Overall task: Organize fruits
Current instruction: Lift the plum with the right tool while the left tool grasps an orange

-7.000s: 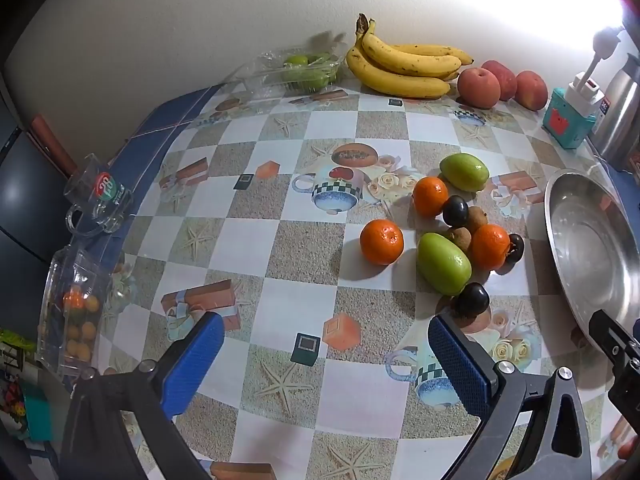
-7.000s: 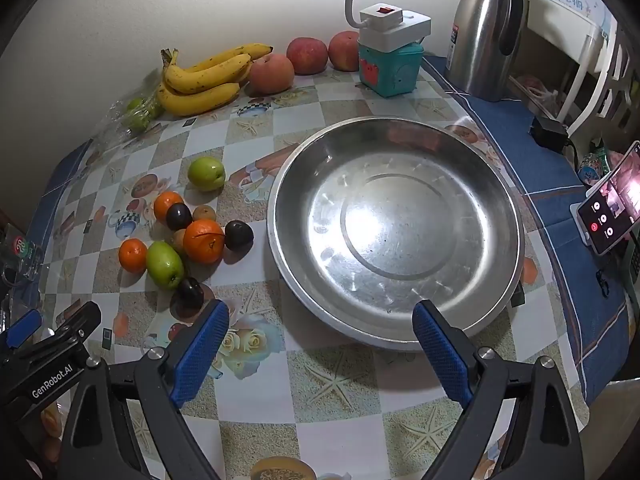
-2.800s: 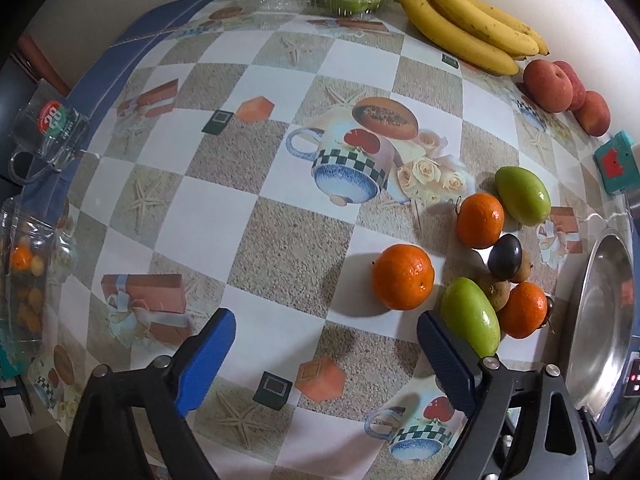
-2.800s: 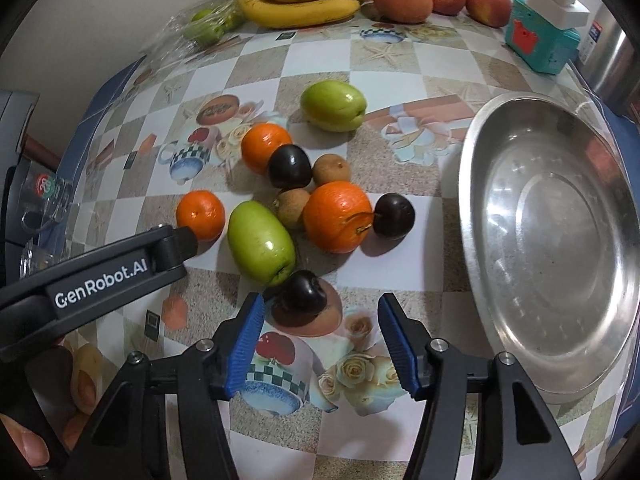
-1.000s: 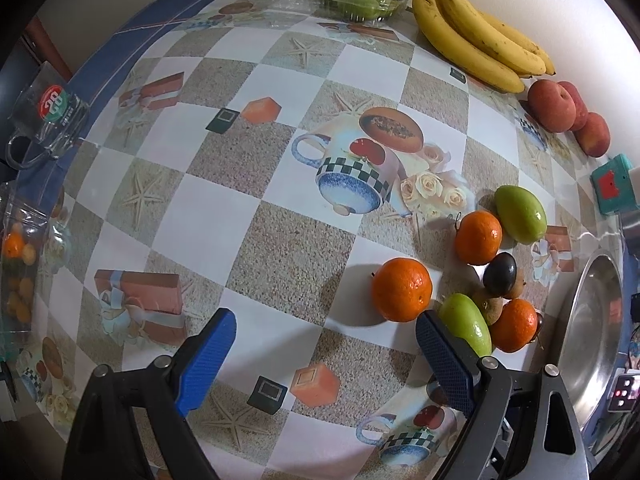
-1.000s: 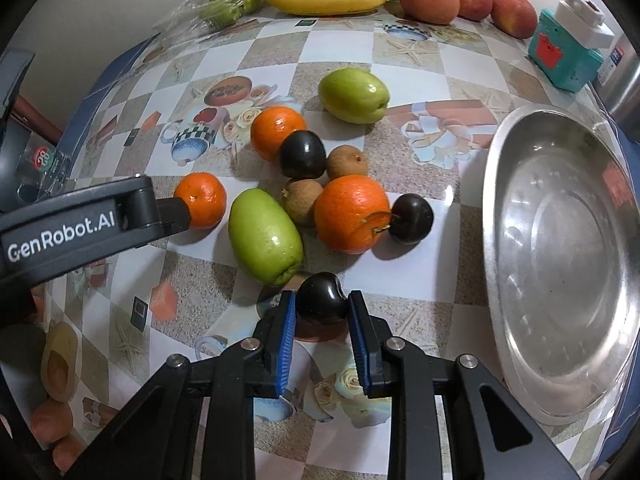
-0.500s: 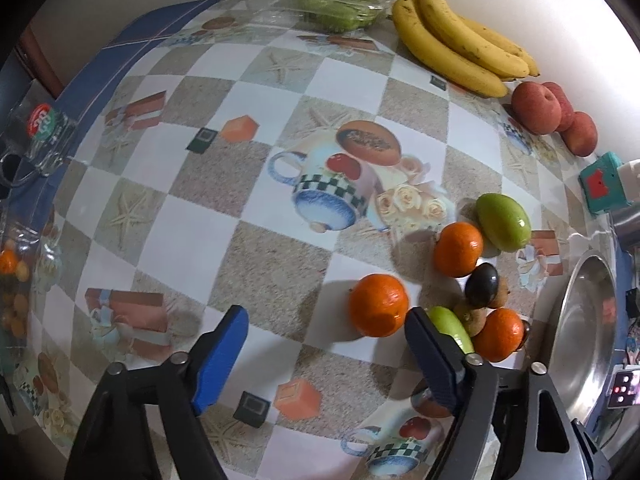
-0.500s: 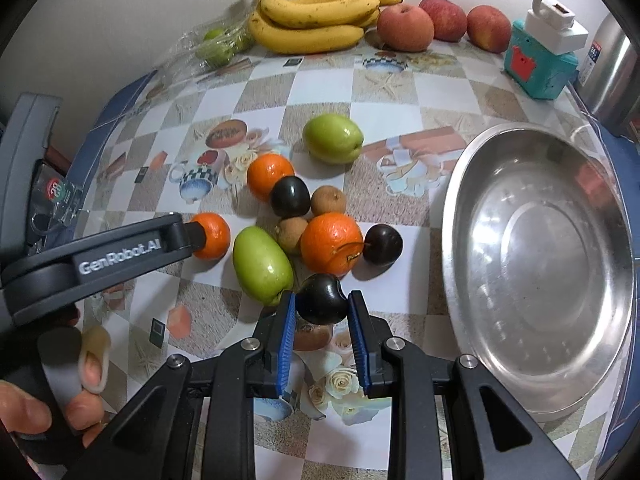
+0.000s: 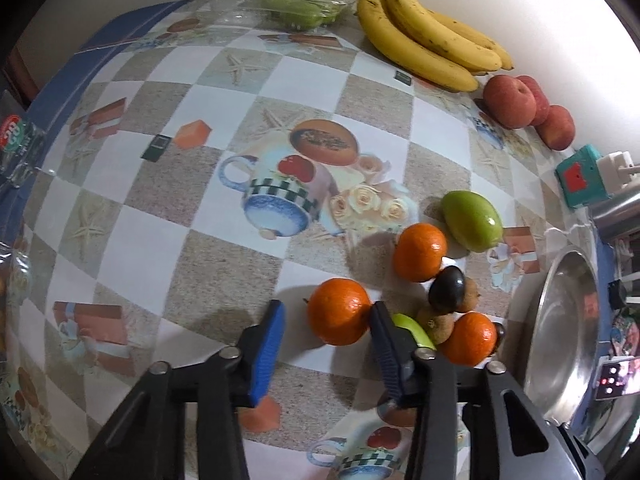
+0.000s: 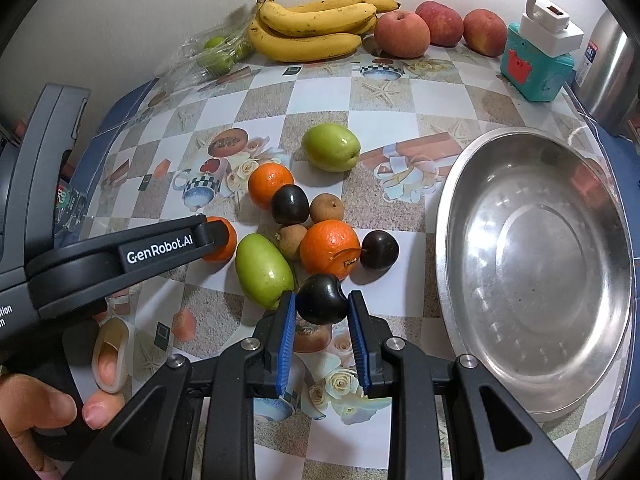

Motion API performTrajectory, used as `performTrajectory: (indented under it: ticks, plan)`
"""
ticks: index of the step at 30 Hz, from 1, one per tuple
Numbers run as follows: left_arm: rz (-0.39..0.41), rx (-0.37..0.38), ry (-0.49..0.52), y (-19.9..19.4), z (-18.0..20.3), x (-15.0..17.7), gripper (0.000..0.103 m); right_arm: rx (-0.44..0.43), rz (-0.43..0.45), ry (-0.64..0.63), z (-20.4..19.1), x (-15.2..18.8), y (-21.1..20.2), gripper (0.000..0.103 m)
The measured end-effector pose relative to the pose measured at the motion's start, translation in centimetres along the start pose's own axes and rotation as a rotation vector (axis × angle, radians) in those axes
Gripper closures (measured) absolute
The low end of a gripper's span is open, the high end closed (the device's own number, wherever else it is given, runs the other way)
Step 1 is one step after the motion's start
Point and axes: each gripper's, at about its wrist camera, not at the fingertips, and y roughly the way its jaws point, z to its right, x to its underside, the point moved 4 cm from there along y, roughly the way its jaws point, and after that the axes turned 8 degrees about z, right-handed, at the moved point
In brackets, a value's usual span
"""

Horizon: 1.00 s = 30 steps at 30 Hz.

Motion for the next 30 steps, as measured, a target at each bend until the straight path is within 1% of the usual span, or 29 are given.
performTrajectory:
  ticks: [2,7,9,15,23,30]
  plan:
    - [0.000,0.017,0.001,0.2,0.5,-0.1,0.070,-0.001,0.000,0.001,0.0,0.0,0.0,0.076]
    - [0.007,0.023,-0.002,-0.1,0.9,0.1,0.071,-0.003,0.003,0.004,0.1,0.0,-0.1,0.076]
    - [0.017,0.022,-0.005,-0.4,0.2,0.1,0.071,-0.004,0.005,0.005,0.2,0.0,-0.1,0.076]
    - [0.061,0.025,-0.018,-1.8,-0.9,-0.5,0.071,-0.006,0.011,0.016,0.5,-0.1,-0.3,0.076]
    - [0.130,0.050,-0.002,-3.7,-0.4,-1.2,0.071,0.013,0.043,0.073,2.5,-0.7,-1.0,0.076]
    - [0.160,0.099,0.080,-4.8,3.0,-0.8,0.071,0.120,0.081,0.185,7.4,-0.9,-2.2,0.076]
